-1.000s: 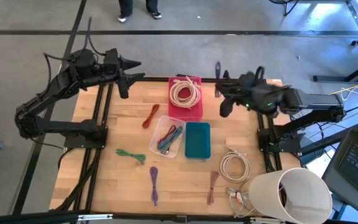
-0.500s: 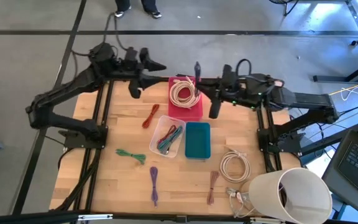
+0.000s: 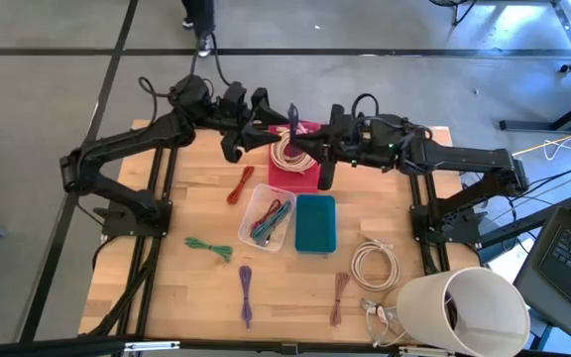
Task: Pick & Place USB Port
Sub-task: Put the black and violet charger cable into the transparent bin
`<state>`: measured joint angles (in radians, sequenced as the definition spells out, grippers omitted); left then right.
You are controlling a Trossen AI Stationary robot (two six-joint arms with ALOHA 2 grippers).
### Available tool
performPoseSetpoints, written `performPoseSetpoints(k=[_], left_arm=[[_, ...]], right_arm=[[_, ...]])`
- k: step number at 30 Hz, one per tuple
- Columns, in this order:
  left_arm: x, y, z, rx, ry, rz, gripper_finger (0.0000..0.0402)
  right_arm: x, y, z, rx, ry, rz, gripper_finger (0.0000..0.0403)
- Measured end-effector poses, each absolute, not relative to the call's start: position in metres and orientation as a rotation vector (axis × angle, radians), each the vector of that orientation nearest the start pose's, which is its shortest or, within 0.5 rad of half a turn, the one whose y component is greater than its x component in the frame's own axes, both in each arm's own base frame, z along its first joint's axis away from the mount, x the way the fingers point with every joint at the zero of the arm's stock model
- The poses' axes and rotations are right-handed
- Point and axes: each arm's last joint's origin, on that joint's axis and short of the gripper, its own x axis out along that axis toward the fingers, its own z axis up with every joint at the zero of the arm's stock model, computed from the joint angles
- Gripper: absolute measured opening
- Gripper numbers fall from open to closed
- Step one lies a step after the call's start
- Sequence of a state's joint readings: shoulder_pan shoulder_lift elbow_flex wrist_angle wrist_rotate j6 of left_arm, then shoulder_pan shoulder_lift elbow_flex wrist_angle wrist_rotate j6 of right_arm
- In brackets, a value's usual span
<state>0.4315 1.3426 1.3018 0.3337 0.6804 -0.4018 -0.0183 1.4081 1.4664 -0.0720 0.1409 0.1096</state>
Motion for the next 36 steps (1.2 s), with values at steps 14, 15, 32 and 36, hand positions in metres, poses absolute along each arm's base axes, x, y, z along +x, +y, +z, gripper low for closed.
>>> performPoseSetpoints(k=[14,15,32,36], left_arm=[[0.276,0.107,0.436,-0.247,-0.198,-0.293,0.0236],[0.276,0.107,0.436,-0.248,-0.198,-0.293,0.0233],[0.274,0.104,0.436,-0.188,-0.171,-0.41,0.0013],[0.274,0.104,0.436,-0.186,-0.172,-0.413,0.0013]], right_arm=[[0.343,-0.019,0.44,0.113,0.032,-0.073,0.0014],[0.345,-0.019,0.44,0.108,0.037,-0.072,0.0014],[0.345,-0.02,0.445,0.095,0.08,-0.085,0.002],[0.344,-0.021,0.445,0.072,0.076,-0.127,0.0096]])
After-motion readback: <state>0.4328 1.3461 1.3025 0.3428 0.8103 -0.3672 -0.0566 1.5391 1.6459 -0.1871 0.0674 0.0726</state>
